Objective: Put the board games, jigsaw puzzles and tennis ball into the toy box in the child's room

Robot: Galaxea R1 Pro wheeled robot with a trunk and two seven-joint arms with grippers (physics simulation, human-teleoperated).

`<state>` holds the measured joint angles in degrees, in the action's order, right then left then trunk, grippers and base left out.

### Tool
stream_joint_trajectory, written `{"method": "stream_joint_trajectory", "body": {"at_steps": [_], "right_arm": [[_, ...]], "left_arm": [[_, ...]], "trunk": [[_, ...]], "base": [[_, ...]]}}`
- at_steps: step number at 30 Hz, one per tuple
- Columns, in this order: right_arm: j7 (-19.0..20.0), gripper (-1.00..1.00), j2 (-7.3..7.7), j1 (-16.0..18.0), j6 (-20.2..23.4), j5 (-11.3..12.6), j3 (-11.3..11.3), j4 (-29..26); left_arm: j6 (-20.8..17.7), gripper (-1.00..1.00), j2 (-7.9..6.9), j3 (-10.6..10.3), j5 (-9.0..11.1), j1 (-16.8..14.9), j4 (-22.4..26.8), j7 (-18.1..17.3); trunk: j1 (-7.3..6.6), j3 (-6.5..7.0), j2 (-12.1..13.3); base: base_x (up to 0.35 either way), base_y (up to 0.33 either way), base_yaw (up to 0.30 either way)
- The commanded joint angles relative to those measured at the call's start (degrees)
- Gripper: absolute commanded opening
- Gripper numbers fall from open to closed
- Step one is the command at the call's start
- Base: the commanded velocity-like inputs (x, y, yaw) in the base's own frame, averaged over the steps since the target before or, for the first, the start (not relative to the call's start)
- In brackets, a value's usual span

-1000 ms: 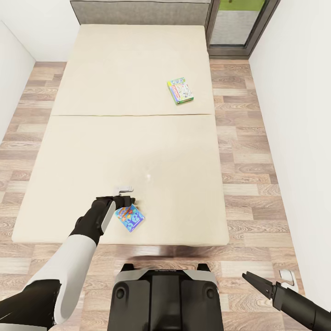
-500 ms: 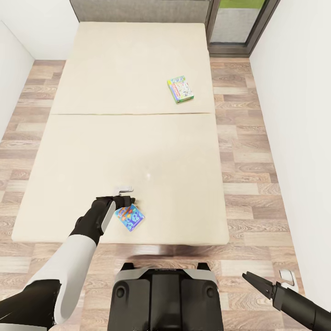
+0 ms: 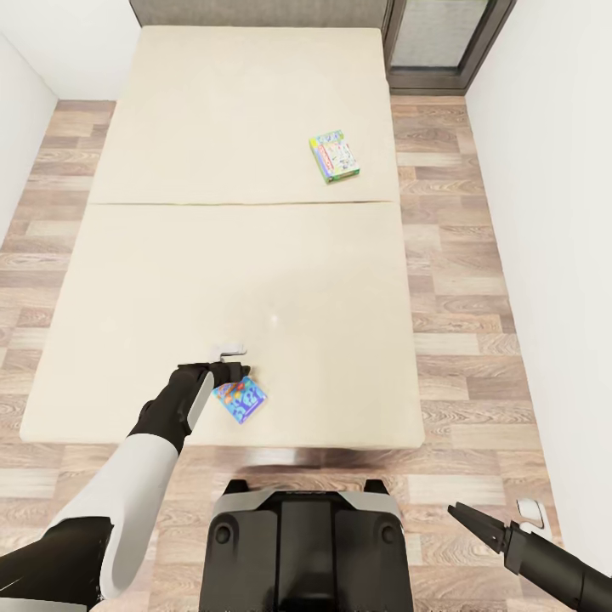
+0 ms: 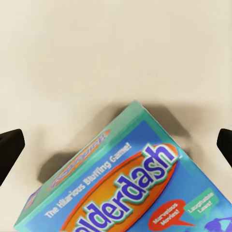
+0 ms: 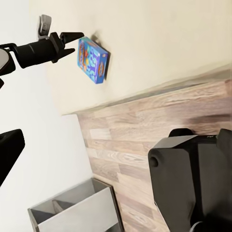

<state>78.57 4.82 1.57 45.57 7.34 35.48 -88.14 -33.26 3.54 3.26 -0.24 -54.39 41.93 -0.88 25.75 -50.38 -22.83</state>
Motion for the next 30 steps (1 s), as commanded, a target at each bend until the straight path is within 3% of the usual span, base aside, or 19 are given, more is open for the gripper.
{"method": "stream_joint_trajectory", "body": {"at_steps": [1, 11, 30], "right_arm": [[0.11, 1.00, 0.01, 0.02, 0.49, 0.14, 0.03, 0.01], [0.15, 1.00, 0.02, 0.02, 0.49, 0.14, 0.03, 0.06], [0.19, 1.00, 0.02, 0.00, 0.49, 0.14, 0.03, 0.07]], "left_arm": [[-0.32, 1.00, 0.07, 0.25, -0.02, -0.01, 0.08, -0.09], [-0.32, 1.00, 0.52, 0.25, -0.05, -0.01, 0.08, -0.09], [-0.30, 1.00, 0.70, 0.25, -0.05, -0.01, 0.08, -0.09]], "trunk": [[0.03, -0.15, -0.09], [0.03, -0.83, -0.09], [0.03, -0.94, -0.09]], "base": [[0.000, 0.000, 0.000], [0.000, 0.000, 0.000], [0.000, 0.000, 0.000]]}}
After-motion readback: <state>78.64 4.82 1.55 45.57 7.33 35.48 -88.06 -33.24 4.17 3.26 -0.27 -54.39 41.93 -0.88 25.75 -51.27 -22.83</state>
